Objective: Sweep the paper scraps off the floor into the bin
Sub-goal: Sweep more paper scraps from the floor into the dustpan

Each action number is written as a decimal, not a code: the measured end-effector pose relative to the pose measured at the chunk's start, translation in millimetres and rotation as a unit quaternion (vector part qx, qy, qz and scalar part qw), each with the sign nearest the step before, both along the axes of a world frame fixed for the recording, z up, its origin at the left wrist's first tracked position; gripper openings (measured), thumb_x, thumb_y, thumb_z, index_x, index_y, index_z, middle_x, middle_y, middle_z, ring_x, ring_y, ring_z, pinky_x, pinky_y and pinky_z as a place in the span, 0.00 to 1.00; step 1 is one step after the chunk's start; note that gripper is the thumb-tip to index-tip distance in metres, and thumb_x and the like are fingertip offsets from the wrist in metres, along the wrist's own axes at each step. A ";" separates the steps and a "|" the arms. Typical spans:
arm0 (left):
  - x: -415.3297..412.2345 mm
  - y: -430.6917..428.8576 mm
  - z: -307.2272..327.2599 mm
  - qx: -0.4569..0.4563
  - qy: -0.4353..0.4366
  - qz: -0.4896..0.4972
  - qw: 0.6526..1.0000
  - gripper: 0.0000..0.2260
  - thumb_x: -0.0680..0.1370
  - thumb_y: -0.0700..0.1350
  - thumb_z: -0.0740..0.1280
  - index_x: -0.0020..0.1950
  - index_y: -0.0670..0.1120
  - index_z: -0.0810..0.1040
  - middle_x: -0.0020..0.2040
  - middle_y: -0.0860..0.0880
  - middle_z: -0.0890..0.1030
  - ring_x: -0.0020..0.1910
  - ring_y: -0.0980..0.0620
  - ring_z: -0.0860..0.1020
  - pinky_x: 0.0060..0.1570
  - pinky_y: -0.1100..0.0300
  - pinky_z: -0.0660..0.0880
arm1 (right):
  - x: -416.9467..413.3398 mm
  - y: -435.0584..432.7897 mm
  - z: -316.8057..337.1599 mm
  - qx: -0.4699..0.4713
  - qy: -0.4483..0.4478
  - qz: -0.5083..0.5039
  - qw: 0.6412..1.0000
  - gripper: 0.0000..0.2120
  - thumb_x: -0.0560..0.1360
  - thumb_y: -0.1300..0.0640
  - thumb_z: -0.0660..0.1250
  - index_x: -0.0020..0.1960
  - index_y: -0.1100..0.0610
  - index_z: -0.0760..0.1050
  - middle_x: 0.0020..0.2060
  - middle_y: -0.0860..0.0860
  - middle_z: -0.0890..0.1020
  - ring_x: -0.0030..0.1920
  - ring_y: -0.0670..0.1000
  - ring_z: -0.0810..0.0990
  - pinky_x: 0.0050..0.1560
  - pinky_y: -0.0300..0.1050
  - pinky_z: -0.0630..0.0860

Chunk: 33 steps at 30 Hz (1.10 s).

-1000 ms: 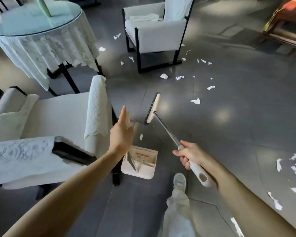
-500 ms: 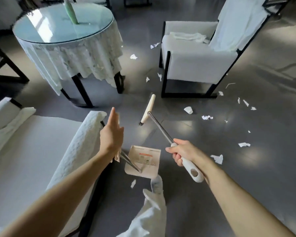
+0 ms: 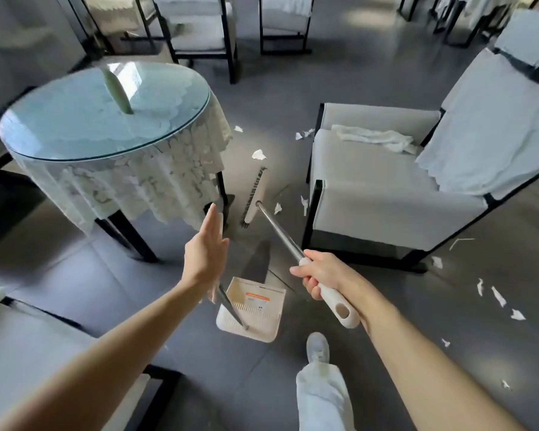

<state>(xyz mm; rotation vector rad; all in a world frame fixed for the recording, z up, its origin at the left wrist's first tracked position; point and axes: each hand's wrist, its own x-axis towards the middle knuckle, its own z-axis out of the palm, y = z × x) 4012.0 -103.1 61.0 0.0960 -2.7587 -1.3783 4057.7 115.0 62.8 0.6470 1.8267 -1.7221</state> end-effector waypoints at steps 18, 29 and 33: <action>-541.7 122.2 7.4 0.029 0.039 0.069 0.996 0.32 0.78 0.36 0.63 0.77 0.55 0.56 0.70 0.50 0.71 0.63 0.49 0.75 0.62 0.63 0.68 | -572.0 120.1 -5.2 0.011 0.029 0.056 0.998 0.34 0.77 0.63 0.67 0.78 0.54 0.55 0.35 0.53 0.73 0.27 0.43 0.67 0.23 0.35 0.68; -893.2 137.0 22.7 -0.012 0.028 0.063 0.998 0.31 0.80 0.38 0.63 0.78 0.54 0.53 0.70 0.46 0.71 0.47 0.51 0.77 0.53 0.52 0.78 | -916.7 129.7 0.4 0.002 0.001 0.055 0.998 0.33 0.78 0.63 0.66 0.78 0.54 0.55 0.33 0.52 0.73 0.27 0.44 0.66 0.21 0.34 0.67; -1015.2 147.6 9.4 -0.030 -0.002 0.100 0.995 0.32 0.80 0.40 0.63 0.78 0.55 0.51 0.71 0.46 0.69 0.54 0.45 0.78 0.55 0.49 0.78 | -1047.7 141.9 -10.2 0.013 -0.005 0.078 0.997 0.31 0.77 0.63 0.67 0.76 0.56 0.59 0.34 0.52 0.73 0.25 0.44 0.66 0.23 0.35 0.67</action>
